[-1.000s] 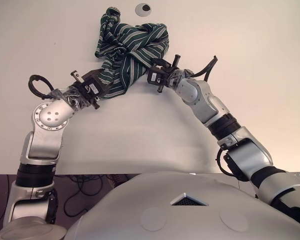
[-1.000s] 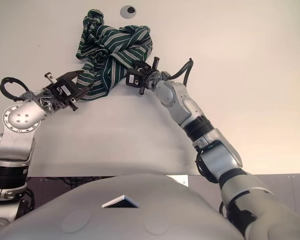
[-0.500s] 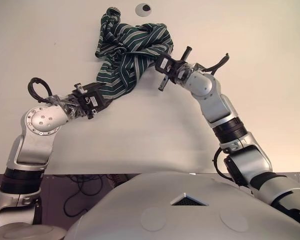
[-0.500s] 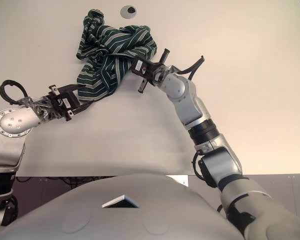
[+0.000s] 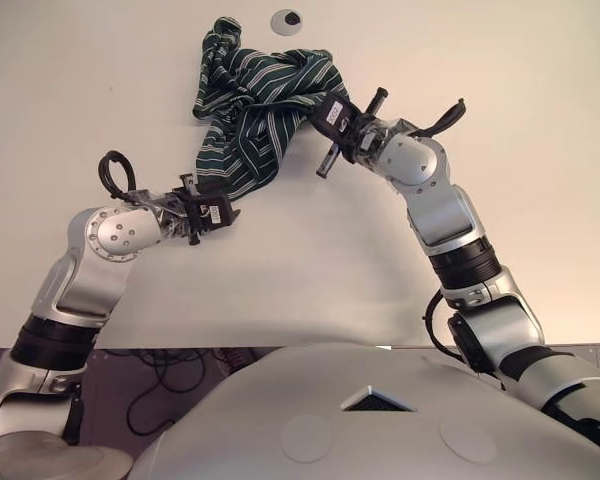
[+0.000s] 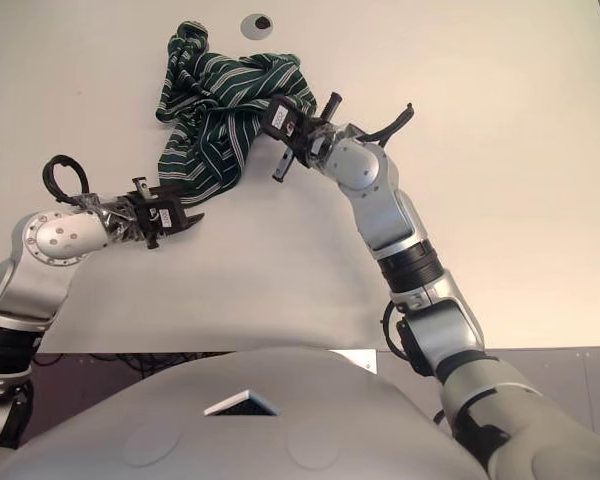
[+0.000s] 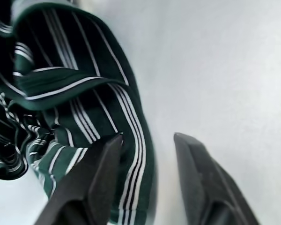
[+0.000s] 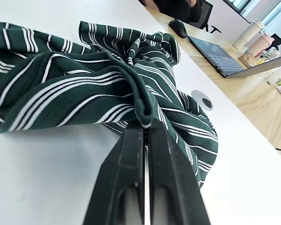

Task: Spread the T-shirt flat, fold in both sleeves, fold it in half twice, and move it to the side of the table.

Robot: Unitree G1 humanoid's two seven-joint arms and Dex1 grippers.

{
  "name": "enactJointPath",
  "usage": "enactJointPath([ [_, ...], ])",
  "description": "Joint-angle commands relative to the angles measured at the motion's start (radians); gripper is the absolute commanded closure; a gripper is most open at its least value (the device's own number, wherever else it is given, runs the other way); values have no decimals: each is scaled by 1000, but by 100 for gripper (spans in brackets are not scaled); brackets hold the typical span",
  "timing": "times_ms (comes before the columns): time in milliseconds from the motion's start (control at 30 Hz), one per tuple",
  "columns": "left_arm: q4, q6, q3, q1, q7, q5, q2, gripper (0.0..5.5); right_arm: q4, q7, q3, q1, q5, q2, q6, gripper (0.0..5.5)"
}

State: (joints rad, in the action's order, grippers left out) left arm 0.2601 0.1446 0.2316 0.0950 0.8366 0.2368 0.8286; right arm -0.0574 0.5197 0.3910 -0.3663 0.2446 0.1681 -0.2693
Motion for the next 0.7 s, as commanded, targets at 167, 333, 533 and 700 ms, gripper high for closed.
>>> enactJointPath([
  [167,-60,175,53,51,79,36,59,480,81,38,-29,27,-36,48,-14,550],
  [333,-52,196,54,51,70,26,55,546,89,98,-18,71,-27,117,-26,550],
  [533,-40,186,40,32,58,-6,30,550,51,133,-8,98,-28,135,-37,477],
  [700,-40,152,22,29,39,-27,22,550,40,126,-3,93,-23,127,-26,479],
])
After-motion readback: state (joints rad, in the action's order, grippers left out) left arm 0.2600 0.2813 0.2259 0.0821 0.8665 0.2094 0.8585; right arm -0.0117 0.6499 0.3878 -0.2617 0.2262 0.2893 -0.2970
